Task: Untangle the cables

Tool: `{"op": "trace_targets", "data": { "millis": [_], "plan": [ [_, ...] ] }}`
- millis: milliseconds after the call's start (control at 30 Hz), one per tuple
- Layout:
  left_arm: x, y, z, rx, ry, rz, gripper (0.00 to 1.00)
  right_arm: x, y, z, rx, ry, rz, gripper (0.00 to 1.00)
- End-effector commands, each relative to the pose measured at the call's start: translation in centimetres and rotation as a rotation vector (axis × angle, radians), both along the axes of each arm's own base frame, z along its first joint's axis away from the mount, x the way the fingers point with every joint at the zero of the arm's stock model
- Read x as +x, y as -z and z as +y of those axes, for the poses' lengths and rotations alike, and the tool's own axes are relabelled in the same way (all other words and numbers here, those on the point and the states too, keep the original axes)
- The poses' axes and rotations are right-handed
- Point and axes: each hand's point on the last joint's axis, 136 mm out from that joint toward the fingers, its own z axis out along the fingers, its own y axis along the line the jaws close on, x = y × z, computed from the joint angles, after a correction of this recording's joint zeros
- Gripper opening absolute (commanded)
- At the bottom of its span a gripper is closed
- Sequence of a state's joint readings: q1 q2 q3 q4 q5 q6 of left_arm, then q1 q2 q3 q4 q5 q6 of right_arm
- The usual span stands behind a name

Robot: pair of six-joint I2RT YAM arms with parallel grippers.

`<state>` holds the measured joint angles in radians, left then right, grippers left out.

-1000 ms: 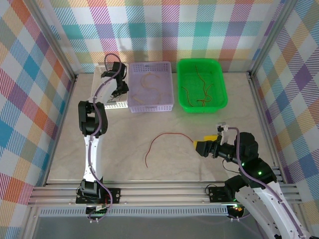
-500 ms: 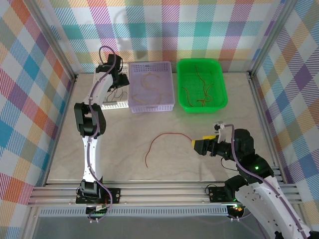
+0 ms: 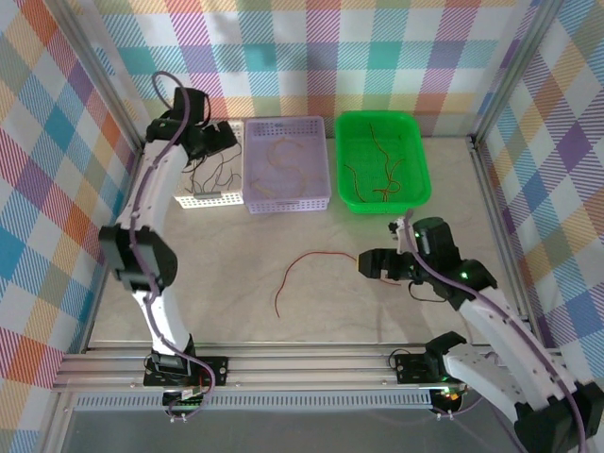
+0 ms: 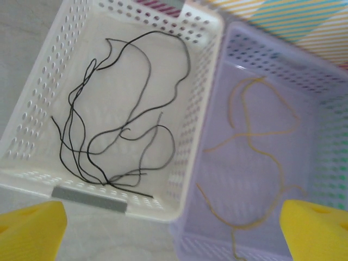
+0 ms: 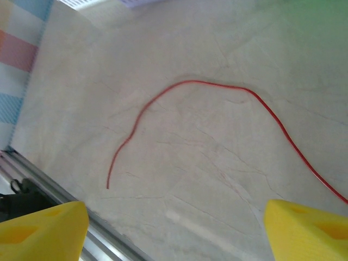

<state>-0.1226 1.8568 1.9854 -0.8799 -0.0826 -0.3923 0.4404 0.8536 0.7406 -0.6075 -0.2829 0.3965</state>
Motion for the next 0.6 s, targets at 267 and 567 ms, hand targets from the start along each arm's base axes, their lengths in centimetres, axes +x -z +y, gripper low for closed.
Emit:
{"op": "trace_targets", "data": {
  "millis": [267, 567],
  "plan": [
    [-11.2, -1.1, -0.7, -0.047, 0.059, -0.14, 1.0, 3.5, 2.4, 1.9, -0.24, -0.061, 0.011, 0.83],
    [-13.9, 0.4, 1.1, -0.025, -0.017, -0.284, 1.0, 6.8, 5.7, 2.4, -0.497, -0.125, 0.02, 0.83]
  ]
}}
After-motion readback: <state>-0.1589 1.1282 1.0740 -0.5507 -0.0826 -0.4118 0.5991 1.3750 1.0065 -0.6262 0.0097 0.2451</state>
